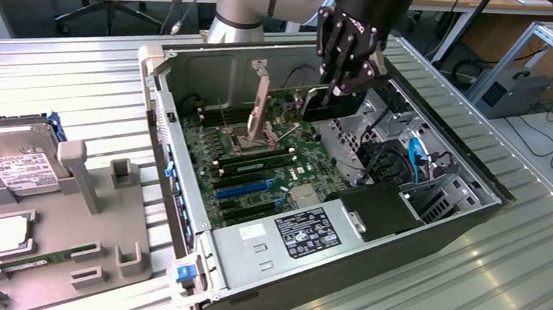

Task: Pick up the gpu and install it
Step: 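Insert the gpu into the slot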

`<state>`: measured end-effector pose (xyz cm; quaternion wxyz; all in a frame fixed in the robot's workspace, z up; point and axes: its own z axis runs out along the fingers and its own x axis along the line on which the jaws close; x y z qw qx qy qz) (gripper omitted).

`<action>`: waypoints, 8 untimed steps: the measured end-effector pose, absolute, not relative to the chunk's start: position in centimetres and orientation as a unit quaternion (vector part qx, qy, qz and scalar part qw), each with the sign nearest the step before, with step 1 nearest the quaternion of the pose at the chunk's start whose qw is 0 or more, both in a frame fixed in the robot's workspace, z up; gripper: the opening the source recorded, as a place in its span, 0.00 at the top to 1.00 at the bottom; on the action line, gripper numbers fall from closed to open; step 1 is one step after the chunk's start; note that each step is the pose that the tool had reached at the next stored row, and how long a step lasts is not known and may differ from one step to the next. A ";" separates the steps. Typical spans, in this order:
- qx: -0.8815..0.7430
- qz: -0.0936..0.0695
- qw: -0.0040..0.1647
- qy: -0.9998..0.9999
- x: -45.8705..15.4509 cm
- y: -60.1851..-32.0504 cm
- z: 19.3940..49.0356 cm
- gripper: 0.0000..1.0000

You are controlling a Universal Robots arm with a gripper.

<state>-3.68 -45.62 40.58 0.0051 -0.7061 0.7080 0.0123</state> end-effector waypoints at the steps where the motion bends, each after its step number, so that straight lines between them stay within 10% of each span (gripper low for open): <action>1: -0.706 0.012 0.005 0.708 -3.8 -45.5 40.5 0.73; 8: -0.706 0.012 0.005 0.708 -5.5 -45.3 39.1 0.73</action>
